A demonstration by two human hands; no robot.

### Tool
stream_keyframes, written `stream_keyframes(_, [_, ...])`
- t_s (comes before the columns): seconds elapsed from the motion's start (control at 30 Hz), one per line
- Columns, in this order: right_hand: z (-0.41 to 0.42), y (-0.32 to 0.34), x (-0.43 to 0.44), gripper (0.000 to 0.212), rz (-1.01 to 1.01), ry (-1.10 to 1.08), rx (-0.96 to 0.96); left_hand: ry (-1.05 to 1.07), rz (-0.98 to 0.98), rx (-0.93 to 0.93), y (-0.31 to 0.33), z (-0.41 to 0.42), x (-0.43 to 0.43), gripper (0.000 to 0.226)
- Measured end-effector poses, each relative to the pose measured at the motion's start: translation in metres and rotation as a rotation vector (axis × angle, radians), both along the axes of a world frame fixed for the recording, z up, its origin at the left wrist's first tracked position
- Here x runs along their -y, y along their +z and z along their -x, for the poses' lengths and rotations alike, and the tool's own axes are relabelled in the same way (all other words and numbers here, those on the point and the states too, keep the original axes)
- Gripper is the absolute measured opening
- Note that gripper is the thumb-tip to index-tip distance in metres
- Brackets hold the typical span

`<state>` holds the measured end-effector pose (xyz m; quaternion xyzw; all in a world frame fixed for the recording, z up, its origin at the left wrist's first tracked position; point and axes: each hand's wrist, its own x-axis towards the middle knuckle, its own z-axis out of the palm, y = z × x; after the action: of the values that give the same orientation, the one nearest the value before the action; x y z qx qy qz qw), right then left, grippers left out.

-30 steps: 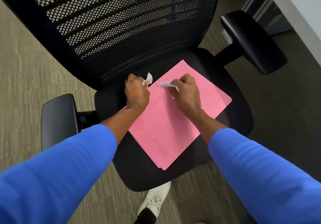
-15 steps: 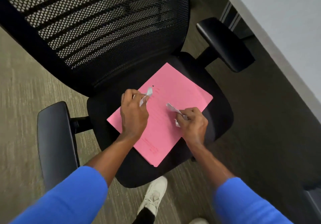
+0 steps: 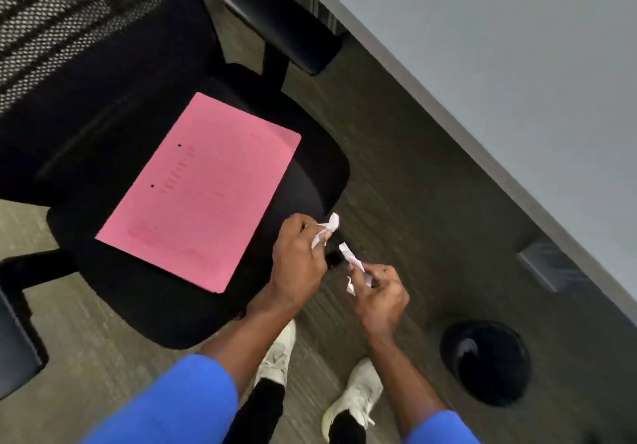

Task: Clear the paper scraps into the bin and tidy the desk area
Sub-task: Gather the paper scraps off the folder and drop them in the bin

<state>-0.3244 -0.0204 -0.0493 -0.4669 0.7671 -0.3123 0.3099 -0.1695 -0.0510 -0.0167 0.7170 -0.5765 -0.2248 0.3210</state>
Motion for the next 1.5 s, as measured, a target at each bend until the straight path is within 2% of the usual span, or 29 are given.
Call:
stream_keyframes(0.23, [0.109,-0.024,-0.081,0.011,-0.147,-0.182,-0.093,-0.253,-0.077,0.062,-0.021,0.101,-0.026,0.01])
stream_keyframes(0.3, [0.136,-0.029,-0.1,0.02,-0.251,-0.255,-0.107,-0.321,-0.148,0.091,-0.024,0.13,-0.036,0.008])
stream_keyframes(0.4, [0.173,-0.034,-0.123,0.021,-0.329,-0.379,-0.101,-0.403,-0.288,0.112,-0.032,0.177,-0.056,0.021])
stream_keyframes(0.57, [0.231,-0.046,-0.152,0.018,-0.281,-0.599,0.028,-0.551,-0.507,0.072,-0.051,0.25,-0.088,0.026])
stream_keyframes(0.73, [0.286,-0.068,-0.173,0.022,-0.305,-0.736,0.145,-0.55,-0.564,-0.015,-0.06,0.32,-0.117,0.028])
stream_keyframes(0.8, [0.308,-0.079,-0.18,0.023,-0.337,-0.722,0.14,-0.532,-0.624,-0.02,-0.074,0.345,-0.126,0.033])
stream_keyframes(0.93, [0.355,-0.096,-0.189,0.022,-0.446,-0.57,-0.094,-0.514,-0.79,-0.018,-0.103,0.387,-0.136,0.041])
stream_keyframes(1.03, [0.377,-0.109,-0.191,0.016,-0.375,-0.556,-0.136,-0.512,-0.814,-0.016,-0.121,0.411,-0.141,0.036])
stream_keyframes(1.13, [0.394,-0.117,-0.187,0.015,-0.411,-0.551,-0.201,-0.538,-0.821,-0.019,-0.136,0.428,-0.141,0.037])
stream_keyframes(1.3, [0.415,-0.127,-0.18,0.027,-0.478,-0.505,-0.118,-0.597,-0.87,-0.017,-0.154,0.449,-0.139,0.048])
stream_keyframes(1.43, [0.42,-0.132,-0.182,0.029,-0.431,-0.53,-0.098,-0.55,-0.952,-0.237,-0.163,0.454,-0.142,0.059])
stream_keyframes(1.5, [0.419,-0.134,-0.185,0.029,-0.436,-0.492,-0.099,-0.591,-0.981,-0.279,-0.167,0.452,-0.145,0.061])
